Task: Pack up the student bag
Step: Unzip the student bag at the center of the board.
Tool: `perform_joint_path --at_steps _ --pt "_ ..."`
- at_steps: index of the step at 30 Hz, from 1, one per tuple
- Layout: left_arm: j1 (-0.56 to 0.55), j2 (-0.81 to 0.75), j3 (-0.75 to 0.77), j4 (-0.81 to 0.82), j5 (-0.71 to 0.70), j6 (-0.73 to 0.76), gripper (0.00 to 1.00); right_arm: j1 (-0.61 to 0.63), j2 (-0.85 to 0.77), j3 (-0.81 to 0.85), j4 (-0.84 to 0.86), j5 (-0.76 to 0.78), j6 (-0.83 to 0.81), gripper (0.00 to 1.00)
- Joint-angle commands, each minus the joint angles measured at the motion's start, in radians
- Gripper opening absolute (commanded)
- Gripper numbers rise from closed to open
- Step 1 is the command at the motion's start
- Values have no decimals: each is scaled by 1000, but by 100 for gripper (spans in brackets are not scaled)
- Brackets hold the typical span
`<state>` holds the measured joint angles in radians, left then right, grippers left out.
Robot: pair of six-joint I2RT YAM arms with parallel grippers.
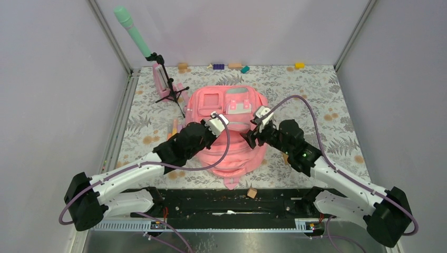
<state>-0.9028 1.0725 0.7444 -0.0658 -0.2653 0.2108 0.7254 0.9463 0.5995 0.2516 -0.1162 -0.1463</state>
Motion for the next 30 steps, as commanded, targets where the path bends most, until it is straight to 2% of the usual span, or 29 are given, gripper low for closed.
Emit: perform_joint_path --at_steps 1,6,10,17,18,19,22,26,30 --pt "18 -44 75 92 -4 -2 0 -4 81 130 -31 -139 -195 70" --pt "37 -36 101 69 14 -24 0 -2 115 166 -94 -223 -229 68" --pt "43 -52 100 72 28 -35 0 -3 139 164 -75 -185 -246 70" --pt "49 -71 84 87 55 -57 0 -2 270 223 -25 -91 -298 67" --pt "49 -73 83 88 54 -57 0 -2 290 240 -31 -68 -302 63" --pt "50 -76 82 90 52 -57 0 -3 310 261 -45 -41 -302 52" --pt "60 -81 81 93 32 -63 0 -3 325 316 -105 66 -260 1" --pt "84 -73 89 96 31 -90 0 -2 269 298 -122 241 -196 0" --pt "132 -63 108 103 115 -127 0 -2 173 247 -121 450 -117 0"
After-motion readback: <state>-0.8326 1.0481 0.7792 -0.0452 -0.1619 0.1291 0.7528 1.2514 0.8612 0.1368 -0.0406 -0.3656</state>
